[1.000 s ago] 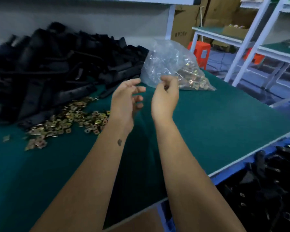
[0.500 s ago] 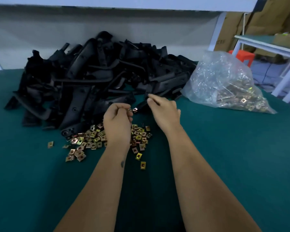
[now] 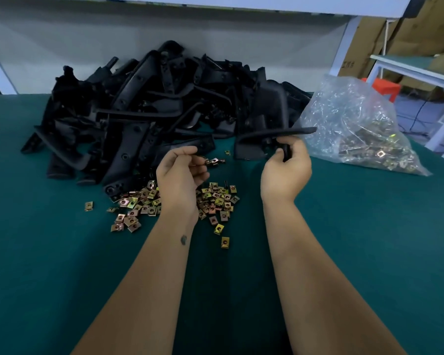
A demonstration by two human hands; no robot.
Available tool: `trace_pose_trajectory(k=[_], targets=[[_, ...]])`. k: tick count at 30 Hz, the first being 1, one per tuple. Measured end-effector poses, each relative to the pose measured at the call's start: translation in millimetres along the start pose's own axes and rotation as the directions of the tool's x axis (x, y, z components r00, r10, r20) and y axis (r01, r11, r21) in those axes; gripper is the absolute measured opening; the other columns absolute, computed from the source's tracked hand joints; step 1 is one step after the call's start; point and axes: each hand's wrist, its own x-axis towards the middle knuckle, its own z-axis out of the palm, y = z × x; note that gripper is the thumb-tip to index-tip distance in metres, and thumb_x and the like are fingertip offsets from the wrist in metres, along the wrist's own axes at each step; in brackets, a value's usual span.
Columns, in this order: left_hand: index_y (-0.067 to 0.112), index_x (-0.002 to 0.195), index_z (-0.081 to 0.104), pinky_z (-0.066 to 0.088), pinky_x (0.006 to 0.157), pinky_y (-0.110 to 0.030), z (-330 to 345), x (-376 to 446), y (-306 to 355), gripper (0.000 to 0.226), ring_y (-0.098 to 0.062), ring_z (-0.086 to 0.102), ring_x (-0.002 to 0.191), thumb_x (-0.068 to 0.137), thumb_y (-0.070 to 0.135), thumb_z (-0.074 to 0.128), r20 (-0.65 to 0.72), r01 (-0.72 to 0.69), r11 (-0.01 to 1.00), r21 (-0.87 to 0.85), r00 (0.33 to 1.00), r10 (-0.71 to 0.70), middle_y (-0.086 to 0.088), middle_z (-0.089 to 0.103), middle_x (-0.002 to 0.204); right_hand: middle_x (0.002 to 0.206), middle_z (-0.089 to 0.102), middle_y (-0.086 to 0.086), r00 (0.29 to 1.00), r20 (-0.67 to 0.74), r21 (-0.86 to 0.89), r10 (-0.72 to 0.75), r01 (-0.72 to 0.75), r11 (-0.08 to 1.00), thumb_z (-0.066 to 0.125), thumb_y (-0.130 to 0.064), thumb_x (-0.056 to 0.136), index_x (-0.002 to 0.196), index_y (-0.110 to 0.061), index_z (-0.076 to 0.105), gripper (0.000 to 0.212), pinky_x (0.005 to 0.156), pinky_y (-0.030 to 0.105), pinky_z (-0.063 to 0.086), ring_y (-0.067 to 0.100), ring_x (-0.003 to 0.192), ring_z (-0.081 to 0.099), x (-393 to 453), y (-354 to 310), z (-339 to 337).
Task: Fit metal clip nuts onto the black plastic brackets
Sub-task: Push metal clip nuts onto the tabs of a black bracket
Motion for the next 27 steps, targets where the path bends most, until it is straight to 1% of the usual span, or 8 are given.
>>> trace_pose_trajectory(k=[2, 7, 14, 17, 20, 22, 24, 27], targets=[[0.011, 0.087, 0.067, 0.055, 0.057, -0.023, -1, -2, 2, 0.027, -0.013, 0.066, 0.058, 0.099, 0.000, 0.044, 0.038, -0.009, 0.999, 0.040, 0.999, 0.008, -0.001, 0.070, 0.065, 0.096, 0.060, -0.011, 1.000, -0.001, -0.086, -0.021, 0.021, 0.996, 0.049, 0.006, 0.089, 0.108, -0.017, 0.070, 0.036, 0.085, 0.021, 0.045, 0.020, 0.104, 0.059, 5, 2, -2], [0.018, 0.095, 0.067, 0.055, 0.072, -0.021, 3, -9, -4, 0.026, -0.012, 0.070, 0.081, 0.100, 0.007, 0.044, 0.233, -0.184, 0.919, 0.349, 0.967, 0.105, 0.002, 0.076, 0.080, 0.120, 0.064, -0.005, 0.992, -0.087, -0.077, -0.089, 0.083, 0.994, 0.040, 0.012, 0.088, 0.125, -0.015, 0.066, 0.052, 0.085, 0.000, 0.033, 0.010, 0.107, 0.054, 19, 4, -6], [0.024, 0.093, 0.069, 0.041, 0.055, -0.003, 4, -7, -17, 0.027, 0.005, 0.050, 0.061, 0.102, 0.010, 0.047, 0.321, -0.291, 0.792, 0.537, 0.938, 0.128, 0.016, 0.074, 0.090, 0.135, 0.059, -0.001, 0.964, -0.264, 0.121, 0.022, 0.010, 0.993, 0.038, 0.013, 0.093, 0.132, -0.012, 0.060, 0.051, 0.097, 0.004, 0.035, 0.012, 0.129, 0.051, 39, 8, -24], [0.021, 0.092, 0.069, 0.042, 0.059, -0.001, 5, -8, -15, 0.028, 0.011, 0.053, 0.064, 0.101, 0.006, 0.047, 0.276, -0.268, 0.827, 0.495, 0.951, 0.143, 0.014, 0.074, 0.088, 0.137, 0.057, -0.001, 0.949, -0.291, 0.074, -0.124, 0.151, 0.986, 0.038, 0.010, 0.092, 0.132, -0.011, 0.059, 0.049, 0.096, 0.003, 0.034, 0.000, 0.124, 0.050, 35, 0, -31], [0.025, 0.118, 0.060, 0.048, 0.083, -0.012, 4, -8, -10, 0.027, 0.015, 0.057, 0.095, 0.098, 0.007, 0.053, 0.238, -0.300, 0.834, 0.463, 0.949, 0.209, 0.016, 0.066, 0.110, 0.126, 0.060, -0.006, 0.908, -0.182, -0.080, -0.377, 0.368, 0.926, 0.039, 0.010, 0.086, 0.133, -0.007, 0.058, 0.054, 0.101, 0.014, 0.039, -0.004, 0.112, 0.052, 27, -9, -29], [0.030, 0.142, 0.039, 0.041, 0.102, -0.015, -1, -6, -4, 0.059, 0.005, 0.045, 0.126, 0.093, 0.009, 0.063, 0.191, -0.403, 0.777, 0.484, 0.915, 0.356, 0.012, 0.046, 0.140, 0.116, 0.068, 0.003, 0.839, -0.018, -0.149, -0.544, 0.535, 0.831, 0.042, 0.018, 0.080, 0.130, -0.004, 0.060, 0.058, 0.101, 0.036, 0.043, 0.014, 0.107, 0.058, 12, -17, -17], [0.027, 0.151, 0.027, 0.022, 0.113, -0.011, -9, -2, 3, 0.082, -0.009, 0.023, 0.144, 0.085, 0.010, 0.073, 0.214, -0.556, 0.557, 0.617, 0.800, 0.561, 0.001, 0.023, 0.158, 0.103, 0.070, 0.004, 0.710, 0.134, -0.180, -0.692, 0.704, 0.687, 0.045, 0.018, 0.080, 0.125, -0.004, 0.064, 0.053, 0.099, 0.040, 0.036, 0.016, 0.100, 0.055, -10, -23, -4], [0.019, 0.143, 0.045, 0.028, 0.112, -0.025, -24, 6, 12, 0.066, -0.027, 0.033, 0.139, 0.084, 0.016, 0.074, 0.357, -0.606, 0.234, 0.760, 0.690, 0.630, -0.008, 0.038, 0.150, 0.104, 0.072, 0.002, 0.438, 0.247, -0.136, -0.864, 0.899, 0.417, 0.040, 0.003, 0.098, 0.121, -0.006, 0.068, 0.037, 0.099, 0.039, 0.036, 0.019, 0.103, 0.061, -33, -28, 9]])
